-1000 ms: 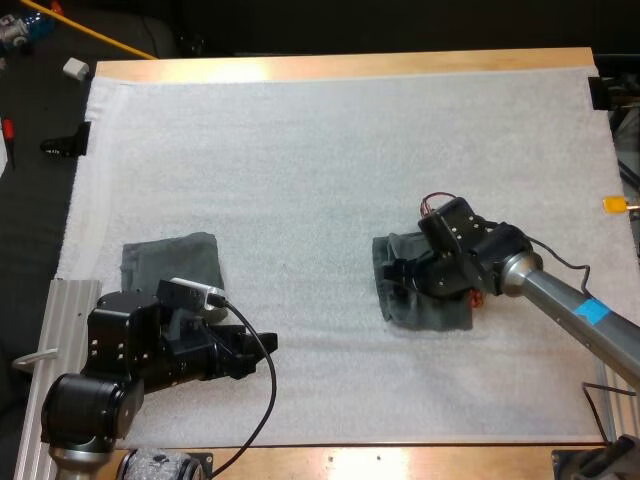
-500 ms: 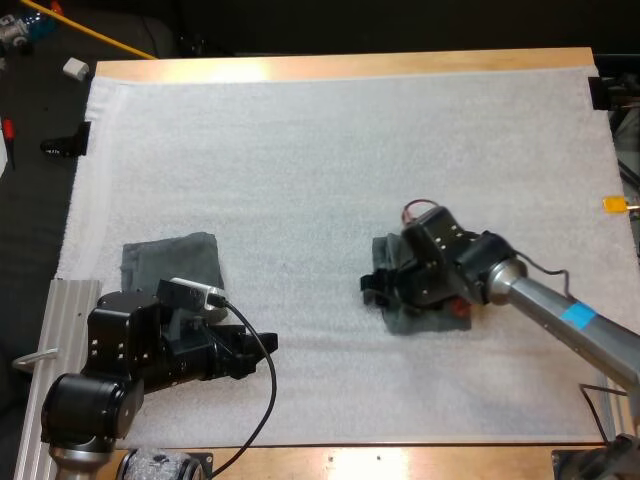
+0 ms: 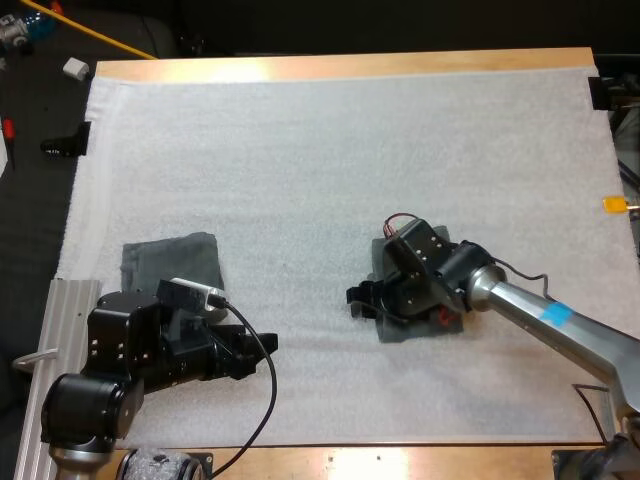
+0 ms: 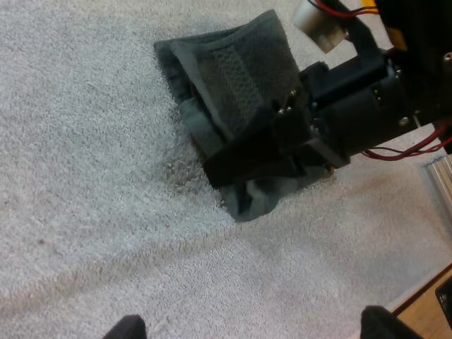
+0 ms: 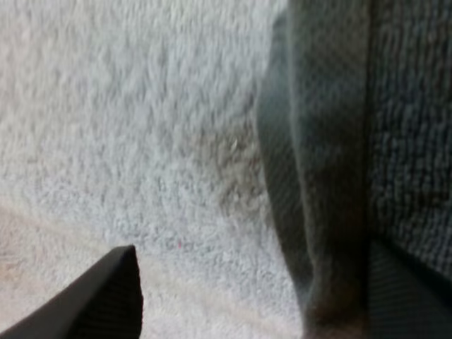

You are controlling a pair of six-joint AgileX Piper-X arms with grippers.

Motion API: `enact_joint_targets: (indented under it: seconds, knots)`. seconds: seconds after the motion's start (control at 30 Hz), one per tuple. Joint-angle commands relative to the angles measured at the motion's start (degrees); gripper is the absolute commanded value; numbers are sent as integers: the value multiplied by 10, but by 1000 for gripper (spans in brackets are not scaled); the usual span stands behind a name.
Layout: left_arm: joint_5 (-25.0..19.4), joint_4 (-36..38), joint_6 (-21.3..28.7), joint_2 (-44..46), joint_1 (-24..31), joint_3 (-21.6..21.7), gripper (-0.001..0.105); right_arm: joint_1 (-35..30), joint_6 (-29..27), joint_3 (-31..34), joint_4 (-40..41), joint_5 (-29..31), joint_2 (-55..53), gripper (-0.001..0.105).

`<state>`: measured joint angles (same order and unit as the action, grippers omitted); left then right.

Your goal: Pick towel from pile, fold and stack

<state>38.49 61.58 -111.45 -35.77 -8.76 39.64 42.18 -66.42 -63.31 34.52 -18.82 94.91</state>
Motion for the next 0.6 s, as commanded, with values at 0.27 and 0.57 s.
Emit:
enact_joint_targets:
  seconds: [0.27,0.57]
  knots:
    - [5,-2,6,2,-2,2,59,3,-21,-1,36,16,-75,66]
    - [6,-5,9,1,-2,2,59,3,-67,-3,142,99,-201,66]
